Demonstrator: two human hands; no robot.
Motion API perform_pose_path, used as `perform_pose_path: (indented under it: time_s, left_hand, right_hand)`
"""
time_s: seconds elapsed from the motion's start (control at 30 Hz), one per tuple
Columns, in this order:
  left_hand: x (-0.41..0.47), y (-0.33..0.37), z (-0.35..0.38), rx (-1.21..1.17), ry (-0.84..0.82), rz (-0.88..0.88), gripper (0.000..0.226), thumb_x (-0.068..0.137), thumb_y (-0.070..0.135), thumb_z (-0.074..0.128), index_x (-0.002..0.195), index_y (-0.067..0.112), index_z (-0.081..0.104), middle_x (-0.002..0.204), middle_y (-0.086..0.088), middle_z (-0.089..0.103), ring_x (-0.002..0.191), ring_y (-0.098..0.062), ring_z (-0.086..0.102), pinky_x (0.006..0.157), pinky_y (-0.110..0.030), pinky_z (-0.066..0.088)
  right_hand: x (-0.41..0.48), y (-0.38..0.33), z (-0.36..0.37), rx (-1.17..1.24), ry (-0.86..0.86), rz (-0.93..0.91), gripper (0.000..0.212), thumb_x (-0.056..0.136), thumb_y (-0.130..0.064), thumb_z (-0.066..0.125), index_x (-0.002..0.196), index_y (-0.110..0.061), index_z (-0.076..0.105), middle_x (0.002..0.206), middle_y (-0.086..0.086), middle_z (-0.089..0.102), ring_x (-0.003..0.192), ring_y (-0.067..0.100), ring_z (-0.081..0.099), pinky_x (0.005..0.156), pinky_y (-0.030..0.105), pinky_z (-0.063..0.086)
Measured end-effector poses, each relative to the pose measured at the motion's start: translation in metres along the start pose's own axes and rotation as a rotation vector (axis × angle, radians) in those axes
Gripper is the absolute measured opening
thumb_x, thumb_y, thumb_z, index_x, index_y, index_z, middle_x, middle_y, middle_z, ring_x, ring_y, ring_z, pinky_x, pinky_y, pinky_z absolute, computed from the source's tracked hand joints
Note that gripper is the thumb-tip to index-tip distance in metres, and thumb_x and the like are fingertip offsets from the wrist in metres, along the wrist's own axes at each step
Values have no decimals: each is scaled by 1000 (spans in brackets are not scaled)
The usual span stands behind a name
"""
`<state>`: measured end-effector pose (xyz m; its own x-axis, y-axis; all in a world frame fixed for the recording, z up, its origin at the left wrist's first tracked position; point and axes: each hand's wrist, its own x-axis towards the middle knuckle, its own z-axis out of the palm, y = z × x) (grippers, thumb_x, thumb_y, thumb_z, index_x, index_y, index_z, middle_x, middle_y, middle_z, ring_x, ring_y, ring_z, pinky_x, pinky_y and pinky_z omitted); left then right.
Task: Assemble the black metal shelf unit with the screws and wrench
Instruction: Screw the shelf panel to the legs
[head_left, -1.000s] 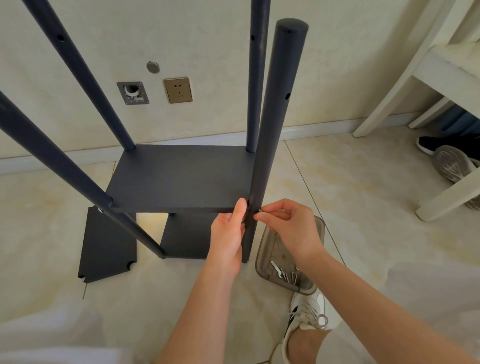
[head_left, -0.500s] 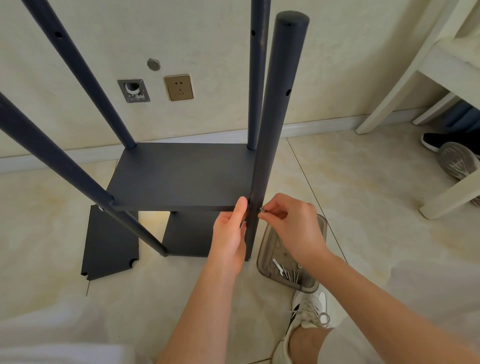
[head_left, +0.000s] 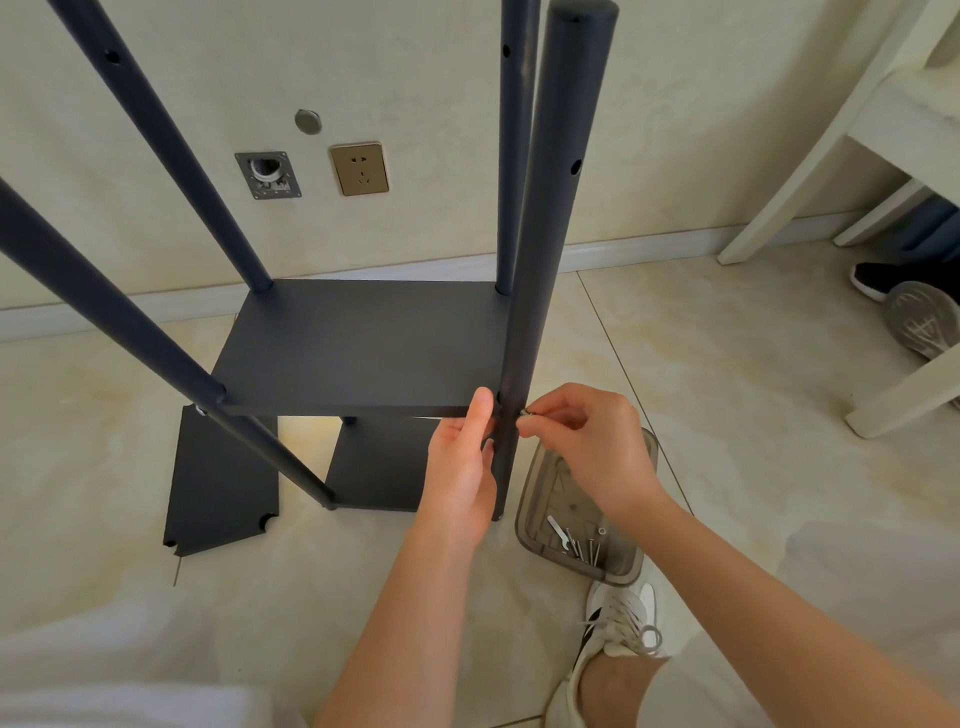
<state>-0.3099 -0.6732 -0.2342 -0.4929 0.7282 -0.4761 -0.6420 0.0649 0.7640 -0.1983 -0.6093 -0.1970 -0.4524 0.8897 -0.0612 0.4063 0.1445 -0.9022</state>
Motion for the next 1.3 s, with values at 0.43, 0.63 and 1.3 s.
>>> perform_pose_path:
  time_s: [0.43, 0.63, 1.3]
  left_hand:
    - [1, -2, -9, -8, -123, 87, 10, 95, 12, 64, 102, 7, 67, 87, 1, 77, 90, -9, 74, 70, -11, 53]
    - [2, -3, -9, -21, -134, 104, 10, 98, 11, 60, 102, 7, 68, 90, 0, 77, 92, -10, 74, 72, -11, 53]
    - [8, -2, -13, -50, -212, 110, 13, 99, 11, 58, 106, 5, 67, 96, -3, 78, 98, -14, 74, 75, -14, 54]
  right_hand:
    - [-2, 5, 3, 13, 32, -26, 9, 84, -19, 77, 83, -22, 69, 77, -9, 71, 75, 0, 66, 66, 8, 48]
    - [-1, 6, 4, 1, 54, -31, 12, 82, -20, 79, 80, -23, 68, 75, -10, 69, 73, -1, 65, 65, 8, 47]
    - [-4, 6, 5, 10, 65, -63, 16, 85, -21, 77, 80, -28, 64, 76, -11, 69, 75, -3, 64, 67, 7, 47]
